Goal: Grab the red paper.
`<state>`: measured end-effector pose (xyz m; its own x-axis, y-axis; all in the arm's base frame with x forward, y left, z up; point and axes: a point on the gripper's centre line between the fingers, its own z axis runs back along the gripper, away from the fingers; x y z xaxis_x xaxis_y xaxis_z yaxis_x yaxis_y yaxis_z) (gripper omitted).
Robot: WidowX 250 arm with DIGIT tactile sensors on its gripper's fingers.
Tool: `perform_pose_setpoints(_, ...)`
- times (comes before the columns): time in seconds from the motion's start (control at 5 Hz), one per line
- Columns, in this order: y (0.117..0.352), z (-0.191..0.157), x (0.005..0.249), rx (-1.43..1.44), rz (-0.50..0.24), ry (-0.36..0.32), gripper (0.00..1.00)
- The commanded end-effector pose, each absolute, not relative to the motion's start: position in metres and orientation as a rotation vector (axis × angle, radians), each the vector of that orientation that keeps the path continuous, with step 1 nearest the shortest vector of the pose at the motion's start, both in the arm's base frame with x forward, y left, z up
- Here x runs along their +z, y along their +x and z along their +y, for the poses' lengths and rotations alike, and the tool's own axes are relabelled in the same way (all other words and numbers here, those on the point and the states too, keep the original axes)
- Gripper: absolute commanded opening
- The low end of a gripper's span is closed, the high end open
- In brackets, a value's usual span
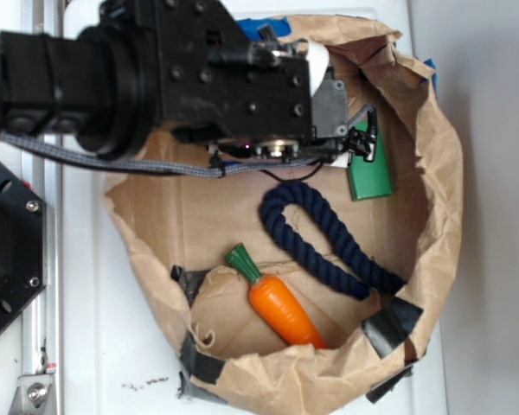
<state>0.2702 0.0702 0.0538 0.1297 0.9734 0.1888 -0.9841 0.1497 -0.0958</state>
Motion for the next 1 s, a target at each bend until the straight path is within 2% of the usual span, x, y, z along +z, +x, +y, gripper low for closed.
perform_pose_setpoints(0.0,0.2658,0.082,0.0546,1.463,-0.26,0.062,1.0)
perform_pose_setpoints(0.8,0.2579,0.0867,0.0505,1.468,-0.256,0.085,1.0)
